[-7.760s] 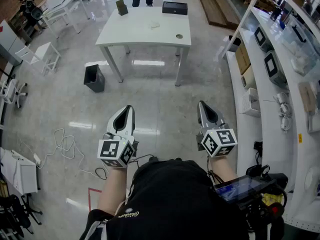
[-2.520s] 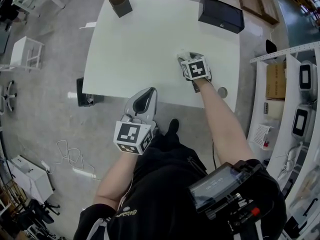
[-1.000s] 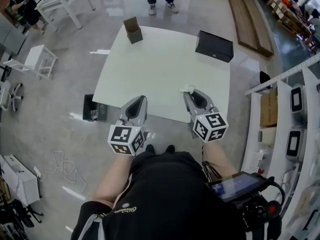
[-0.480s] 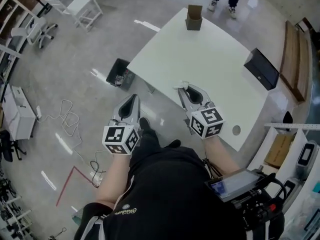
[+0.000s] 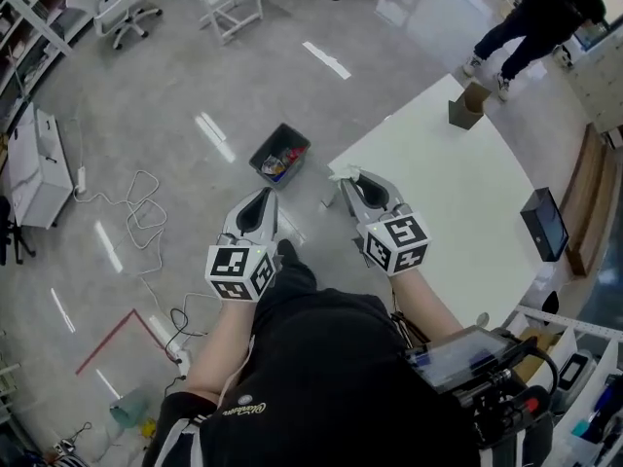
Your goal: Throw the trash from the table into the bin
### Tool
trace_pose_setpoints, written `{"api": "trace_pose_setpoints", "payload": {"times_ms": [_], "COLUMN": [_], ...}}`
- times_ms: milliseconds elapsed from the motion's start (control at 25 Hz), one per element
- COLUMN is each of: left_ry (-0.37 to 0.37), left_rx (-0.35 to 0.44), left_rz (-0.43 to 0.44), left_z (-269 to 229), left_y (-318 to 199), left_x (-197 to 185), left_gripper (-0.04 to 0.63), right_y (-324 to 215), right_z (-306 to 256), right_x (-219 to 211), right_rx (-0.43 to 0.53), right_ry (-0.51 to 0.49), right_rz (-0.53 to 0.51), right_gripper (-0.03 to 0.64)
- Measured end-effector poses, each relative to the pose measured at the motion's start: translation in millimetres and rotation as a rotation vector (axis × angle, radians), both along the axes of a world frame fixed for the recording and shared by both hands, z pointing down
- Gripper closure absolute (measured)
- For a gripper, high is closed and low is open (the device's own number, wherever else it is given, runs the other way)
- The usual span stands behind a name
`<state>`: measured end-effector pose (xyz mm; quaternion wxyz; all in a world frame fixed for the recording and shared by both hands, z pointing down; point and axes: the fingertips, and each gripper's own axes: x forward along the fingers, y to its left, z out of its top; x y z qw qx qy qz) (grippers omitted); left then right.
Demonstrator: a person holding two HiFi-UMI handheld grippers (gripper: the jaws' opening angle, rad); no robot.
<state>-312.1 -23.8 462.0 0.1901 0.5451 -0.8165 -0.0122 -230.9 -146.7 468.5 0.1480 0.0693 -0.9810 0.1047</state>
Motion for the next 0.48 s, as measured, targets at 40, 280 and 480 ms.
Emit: {"api": "trace_pose_setpoints", "payload": {"times_ms": [40, 280, 480], "left_ry": [0.002, -0.022, -0.023], "left_rx": [0.000, -0.008, -0.002], "left_rz": [0.004, 0.016, -0.013], "left_z": [-1, -8, -7], "left_y": [0, 2, -3], "left_x": [-20, -112, -149], "left_gripper": [0.586, 0.586, 0.586], "right_y": [3, 15, 15], "right_z": [-2, -12, -10], "right_x": [-23, -119, -158], "right_rx": [0.003, 0.022, 0.024], "right_ry": [0.002, -0.001, 0.012], "right_rz": [-0.008, -0.032, -0.074], "right_gripper": [0.561, 0.561, 0.563]}}
